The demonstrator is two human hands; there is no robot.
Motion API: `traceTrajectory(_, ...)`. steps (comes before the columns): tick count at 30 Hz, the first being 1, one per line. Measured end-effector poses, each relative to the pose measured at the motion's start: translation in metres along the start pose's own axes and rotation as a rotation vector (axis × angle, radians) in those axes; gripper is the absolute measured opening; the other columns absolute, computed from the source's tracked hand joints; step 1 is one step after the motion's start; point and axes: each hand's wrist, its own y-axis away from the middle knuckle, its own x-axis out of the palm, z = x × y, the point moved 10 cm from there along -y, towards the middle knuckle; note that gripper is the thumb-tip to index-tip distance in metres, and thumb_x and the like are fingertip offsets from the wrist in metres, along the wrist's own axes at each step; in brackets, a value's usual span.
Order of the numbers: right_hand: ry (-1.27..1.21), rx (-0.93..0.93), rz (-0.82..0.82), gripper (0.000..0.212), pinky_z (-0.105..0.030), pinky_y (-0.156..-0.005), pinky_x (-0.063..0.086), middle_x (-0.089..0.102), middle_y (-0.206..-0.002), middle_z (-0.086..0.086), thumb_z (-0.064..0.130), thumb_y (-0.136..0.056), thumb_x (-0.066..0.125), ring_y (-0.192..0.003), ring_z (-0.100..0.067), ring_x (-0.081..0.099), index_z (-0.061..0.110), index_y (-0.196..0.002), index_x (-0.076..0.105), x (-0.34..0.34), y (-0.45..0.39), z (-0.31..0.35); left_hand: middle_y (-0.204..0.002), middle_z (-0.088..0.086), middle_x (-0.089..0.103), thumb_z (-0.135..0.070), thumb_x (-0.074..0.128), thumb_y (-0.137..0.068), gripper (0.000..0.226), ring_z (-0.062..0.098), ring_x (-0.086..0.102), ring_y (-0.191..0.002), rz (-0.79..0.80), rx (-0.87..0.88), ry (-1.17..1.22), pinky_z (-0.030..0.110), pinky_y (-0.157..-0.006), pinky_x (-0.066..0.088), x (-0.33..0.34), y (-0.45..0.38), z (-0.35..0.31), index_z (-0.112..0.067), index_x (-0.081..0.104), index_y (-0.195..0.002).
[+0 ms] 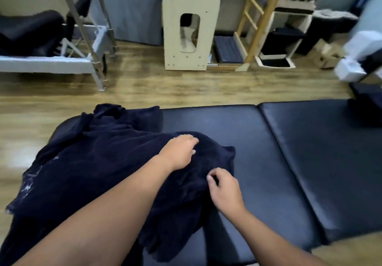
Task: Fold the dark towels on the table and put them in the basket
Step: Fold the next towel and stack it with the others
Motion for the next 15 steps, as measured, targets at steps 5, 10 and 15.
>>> traceTrajectory(5,0.047,0.704,0.176,0.044,-0.037,-0.079,0.053,0.069,-0.102,-0.010,0.052,-0.085,0.068,-0.093,-0.030,0.067,0.016,-0.110,0.063,0.010,0.035,-0.086,-0.116,0.006,0.064,-0.028,0.057,-0.099,0.036,0.030,0.057,-0.114,0.234,-0.098,-0.207,0.051,-0.105,0.036,0.036,-0.025,-0.010,-0.015,0.046,-0.132)
traceTrajectory(10,-0.343,0.735,0.075,0.016,-0.036,-0.060,0.055,0.070,-0.078,-0.002,0.029,-0.076,0.066,-0.071,-0.026,0.066,0.015,-0.083,0.066,0.038,0.037,-0.071,-0.087,0.003,0.061,-0.009,0.051,-0.092,0.023,0.026,0.055,-0.078,0.258,-0.058,-0.218,0.040,-0.078,0.044,0.044,-0.015,-0.017,-0.019,0.045,-0.072)
traceTrajectory(15,-0.088,0.675,-0.225,0.010,-0.034,-0.074,0.052,0.068,-0.081,-0.008,0.016,-0.080,0.055,-0.087,-0.036,0.063,0.012,-0.079,0.064,-0.047,0.029,-0.075,-0.103,0.004,0.052,-0.022,0.041,-0.095,0.013,0.028,0.051,-0.102,0.032,-0.030,-0.052,0.043,-0.088,0.046,-0.004,-0.024,-0.039,-0.015,0.046,-0.086)
